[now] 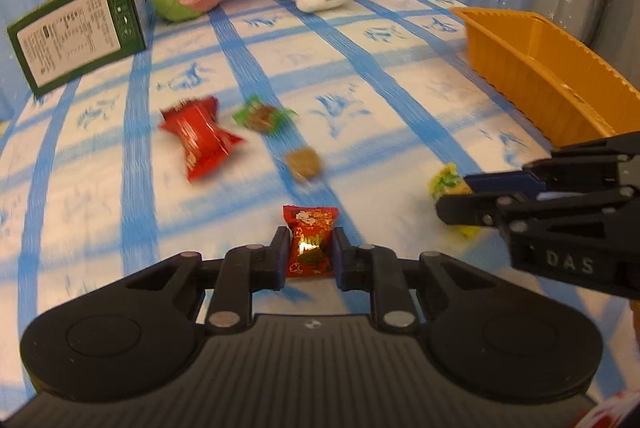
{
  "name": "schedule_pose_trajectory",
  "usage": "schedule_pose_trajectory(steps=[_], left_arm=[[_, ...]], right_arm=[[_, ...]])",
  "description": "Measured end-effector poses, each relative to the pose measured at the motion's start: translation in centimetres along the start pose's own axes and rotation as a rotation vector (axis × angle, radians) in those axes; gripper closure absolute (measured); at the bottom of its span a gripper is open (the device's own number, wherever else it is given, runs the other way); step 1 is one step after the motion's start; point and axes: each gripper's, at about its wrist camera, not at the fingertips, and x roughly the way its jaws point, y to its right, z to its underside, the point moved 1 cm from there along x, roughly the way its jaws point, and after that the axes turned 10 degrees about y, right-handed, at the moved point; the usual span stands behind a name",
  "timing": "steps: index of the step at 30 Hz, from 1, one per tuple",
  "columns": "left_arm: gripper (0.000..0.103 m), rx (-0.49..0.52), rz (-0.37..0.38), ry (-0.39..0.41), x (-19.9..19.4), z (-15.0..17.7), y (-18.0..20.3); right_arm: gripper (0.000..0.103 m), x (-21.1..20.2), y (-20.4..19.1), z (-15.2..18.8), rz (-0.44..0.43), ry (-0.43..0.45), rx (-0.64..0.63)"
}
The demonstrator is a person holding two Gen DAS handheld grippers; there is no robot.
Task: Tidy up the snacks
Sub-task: 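Grasp the red-gold candy with the left tool while the right tool holds its candy, then carry both candies over the orange tray and open both tools to drop them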
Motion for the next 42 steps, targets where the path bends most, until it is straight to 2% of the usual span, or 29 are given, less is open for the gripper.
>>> schedule_pose_trajectory(steps=[4,9,19,24,36,42], left_arm=[[0.084,-0.026,-0.017,0.003,-2.1,1.8,2.4],[0.083,-0.059,-0.04,0.026,-3.3,2.9,3.5],[0.084,-0.026,-0.063,0.048,-3.1,2.8,4.0],[0.085,-0.052,-0.082,0.075,-4.0,2.8,4.4],[0.085,-0.176,-0.086,0.117,-10.0,2.4,8.2],[0.085,-0.185,-0.083,0.119,-13.0,2.0,10.5]], right_arm=[[0.082,-2.5,0.5,1.1,0.018,-0.004,0.029],[0.082,-4.5,0.9,2.4,0.039,-0.015,0.048],[0.082,-4.6,0.3,2.9,0.036,-0.022,0.018],[0.082,-5.6,0.0,2.6,0.039,0.002,0.011],[0.082,-12.6,0.8,2.6,0.089,0.059,0.044],[0.082,-16.4,1.0,2.4,0.104,0.097,0.068]])
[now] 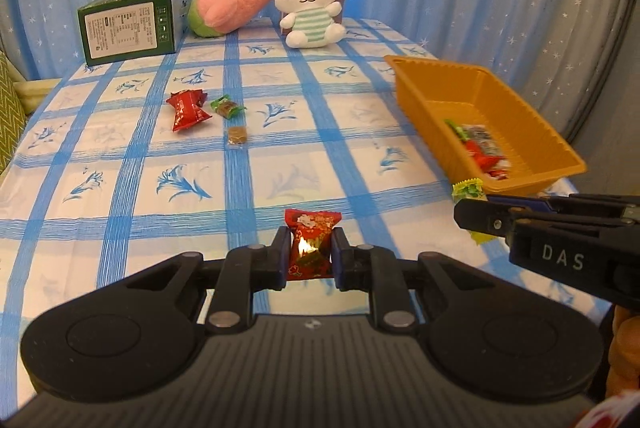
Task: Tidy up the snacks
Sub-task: 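Carry both candies over the orange tray and open both tools to drop them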
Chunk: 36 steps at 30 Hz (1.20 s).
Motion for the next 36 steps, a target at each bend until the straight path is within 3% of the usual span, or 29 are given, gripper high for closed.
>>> schedule_pose_trajectory(steps=[16,36], left_arm=[[0.085,0.011,0.03,0.048,-4.4,-1.9,3.8],[0.085,0.043,0.096,0.051,-4.2,-2.8,7.2]], right_arm=[[0.082,-6.1,2.1,-0.9,0.045,0.059,0.035],[0.082,-7.8,5.6,-1.4,0.119,0.081,0.086]])
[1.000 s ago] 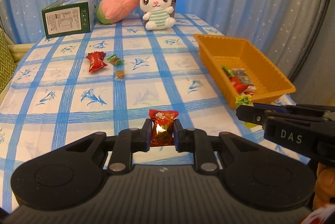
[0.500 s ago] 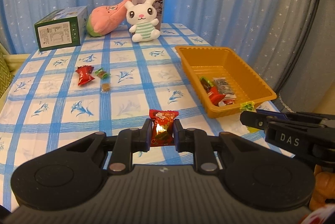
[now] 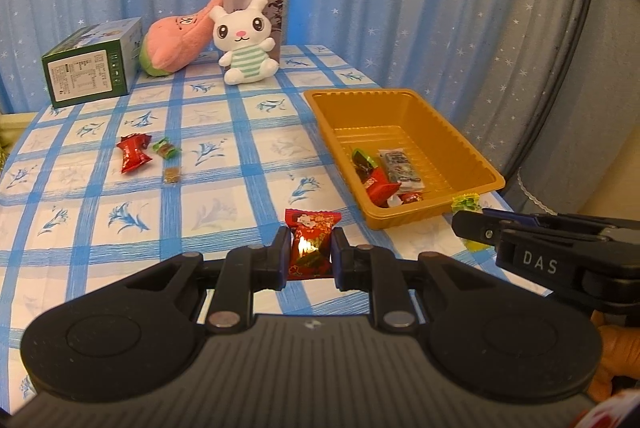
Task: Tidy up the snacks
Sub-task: 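Carry both candies over the orange tray and open both tools to drop them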
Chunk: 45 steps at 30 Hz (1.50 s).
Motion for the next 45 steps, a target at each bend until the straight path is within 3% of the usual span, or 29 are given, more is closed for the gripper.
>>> schedule_pose_trajectory(steps=[27,45], left_arm=[[0.085,0.036,0.073,-0.005,4.7,-2.3,3.8],[0.085,0.017,0.134,-0.022,11.4,-5.0,6.0]], right_arm=[[0.082,1.9,5.8,-2.3,0.093,0.026,0.068],[0.081,6.7,9.0,-5.1,0.108,0.01,0.05]])
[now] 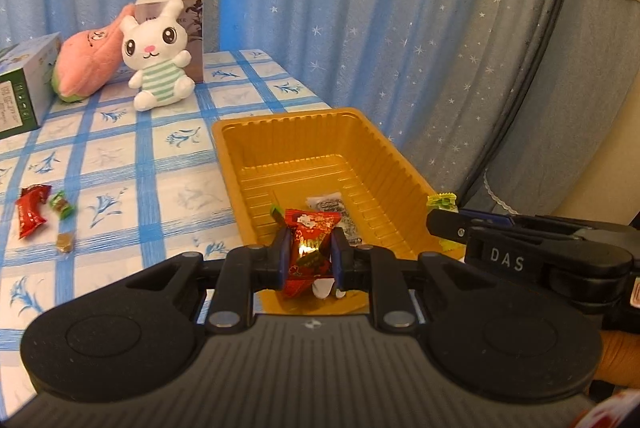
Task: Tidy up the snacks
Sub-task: 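Carry both candies over the orange tray and open both tools to drop them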
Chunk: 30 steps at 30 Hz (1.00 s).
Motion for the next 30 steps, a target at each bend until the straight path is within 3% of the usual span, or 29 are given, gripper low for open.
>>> schedule_pose_trajectory(steps=[12,17,30], left_arm=[[0.084,0.0,0.022,-0.006,3.1,-0.7,0.6],[0.079,-0.004,0.035,-0.004,4.0,-0.8,0.4],[0.073,-0.083,-0.046,-0.018,0.9,1.4,-3.3]], right_arm=[[0.081,2.1,1.9,-0.2,0.014,-0.017,0.024],[0.081,2.1,2.4,-0.5,0.017,-0.006,0.053],[0.081,1.9,1.9,-0.7,0.005,-0.006,0.053]])
